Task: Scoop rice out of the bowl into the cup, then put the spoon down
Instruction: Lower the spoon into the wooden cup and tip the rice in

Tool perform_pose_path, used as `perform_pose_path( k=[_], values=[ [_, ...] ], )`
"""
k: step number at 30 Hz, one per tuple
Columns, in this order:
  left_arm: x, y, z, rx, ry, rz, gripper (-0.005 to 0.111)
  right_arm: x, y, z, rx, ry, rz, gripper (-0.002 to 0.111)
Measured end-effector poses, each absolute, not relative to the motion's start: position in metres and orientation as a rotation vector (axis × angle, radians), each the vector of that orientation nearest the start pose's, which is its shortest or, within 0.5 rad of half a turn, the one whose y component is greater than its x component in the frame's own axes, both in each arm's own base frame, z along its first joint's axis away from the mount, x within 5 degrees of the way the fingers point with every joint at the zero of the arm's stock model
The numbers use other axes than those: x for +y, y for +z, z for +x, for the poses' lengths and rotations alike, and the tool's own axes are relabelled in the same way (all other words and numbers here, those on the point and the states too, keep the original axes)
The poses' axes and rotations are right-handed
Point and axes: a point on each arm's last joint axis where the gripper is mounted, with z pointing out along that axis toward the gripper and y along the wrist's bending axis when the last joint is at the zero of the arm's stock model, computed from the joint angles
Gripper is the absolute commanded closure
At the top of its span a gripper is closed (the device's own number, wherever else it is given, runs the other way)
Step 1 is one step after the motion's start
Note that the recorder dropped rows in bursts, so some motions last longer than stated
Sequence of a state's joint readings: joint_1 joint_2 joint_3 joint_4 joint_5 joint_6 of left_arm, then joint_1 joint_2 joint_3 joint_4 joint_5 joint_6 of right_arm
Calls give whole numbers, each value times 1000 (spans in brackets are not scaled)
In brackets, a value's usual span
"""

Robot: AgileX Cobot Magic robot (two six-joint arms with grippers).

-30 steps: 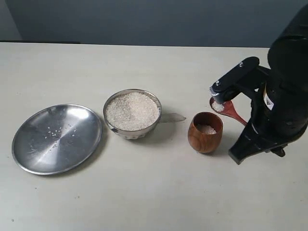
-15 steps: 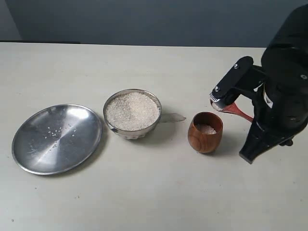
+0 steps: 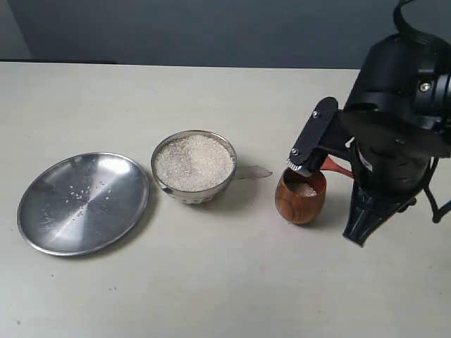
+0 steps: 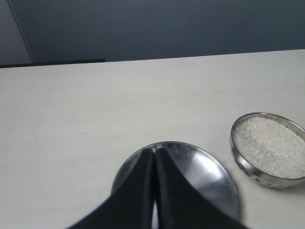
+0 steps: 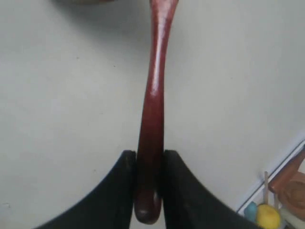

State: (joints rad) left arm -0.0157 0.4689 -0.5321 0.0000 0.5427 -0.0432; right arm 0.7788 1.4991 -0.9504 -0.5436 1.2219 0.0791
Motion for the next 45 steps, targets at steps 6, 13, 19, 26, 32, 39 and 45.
perform_pose_path(
  k=[6,13,19,26,32,39,45],
  values=[
    [-1,309,94,1963,-39,-27,106,152,231,207,2567,-816,-1386,109],
    [-1,309,94,1963,-39,-27,106,154,225,209,2569,-842,-1409,109],
    [-1,309,94,1963,-39,-27,106,152,223,208,2569,-856,-1422,109],
    [-1,309,94,1963,-39,-27,106,147,216,205,2569,-902,-1434,109],
    [-1,309,94,1963,-39,-27,106,143,213,204,2554,-946,-1429,109],
    [-1,309,94,1963,-39,-27,106,144,215,204,2539,-951,-1410,109],
    [-1,309,94,1963,-39,-27,106,142,221,204,2523,-945,-1393,109]
  ],
)
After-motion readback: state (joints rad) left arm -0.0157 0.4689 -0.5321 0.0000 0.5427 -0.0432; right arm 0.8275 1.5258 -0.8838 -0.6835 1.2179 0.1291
